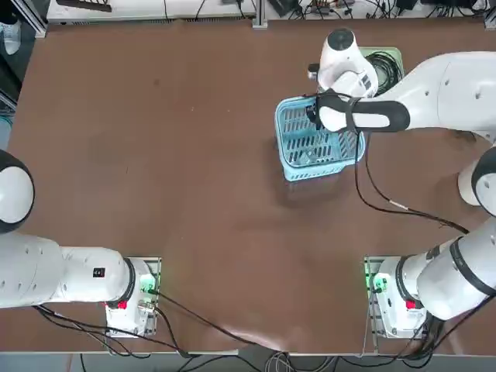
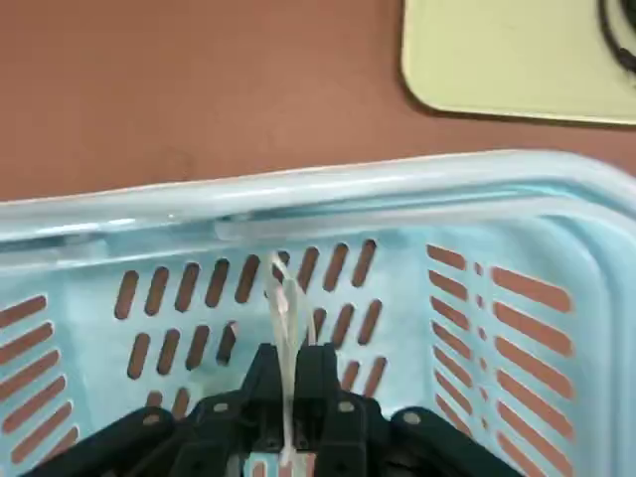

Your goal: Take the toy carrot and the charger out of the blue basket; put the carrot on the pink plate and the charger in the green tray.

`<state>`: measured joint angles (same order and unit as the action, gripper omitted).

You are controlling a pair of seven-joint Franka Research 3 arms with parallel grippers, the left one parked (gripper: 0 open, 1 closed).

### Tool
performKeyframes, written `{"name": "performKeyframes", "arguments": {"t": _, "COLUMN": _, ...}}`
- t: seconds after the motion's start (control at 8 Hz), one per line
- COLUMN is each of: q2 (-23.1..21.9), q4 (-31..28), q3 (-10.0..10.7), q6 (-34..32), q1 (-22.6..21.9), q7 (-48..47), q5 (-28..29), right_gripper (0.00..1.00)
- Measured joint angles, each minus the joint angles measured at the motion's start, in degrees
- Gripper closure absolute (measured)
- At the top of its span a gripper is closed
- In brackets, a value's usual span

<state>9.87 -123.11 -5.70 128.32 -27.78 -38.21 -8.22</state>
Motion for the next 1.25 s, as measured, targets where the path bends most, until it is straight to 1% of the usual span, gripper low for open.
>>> {"name": "performKeyframes", "arguments": {"t": 0.25, "q2": -0.67, "q4": 5.00, "q3": 0.00, "q6": -8.33, "q1": 0.00, "q7": 0.00, "q5": 0.00, "right_gripper": 0.97}}
{"name": "performKeyframes", "arguments": {"t": 0.5, "q2": -0.73, "q4": 9.19, "q3": 0.07, "q6": -14.06, "q1": 0.04, "q7": 0.00, "q5": 0.00, "right_gripper": 0.97}}
{"name": "performKeyframes", "arguments": {"t": 0.88, "q2": -1.62, "q4": 13.21, "q3": 0.99, "q6": -18.68, "q1": 0.48, "q7": 0.05, "q5": 0.00, "right_gripper": 0.97}}
{"name": "performKeyframes", "arguments": {"t": 1.25, "q2": -4.43, "q4": 14.37, "q3": 1.42, "q6": -20.41, "q1": 4.25, "q7": 3.00, "q5": 0.01, "right_gripper": 0.97}}
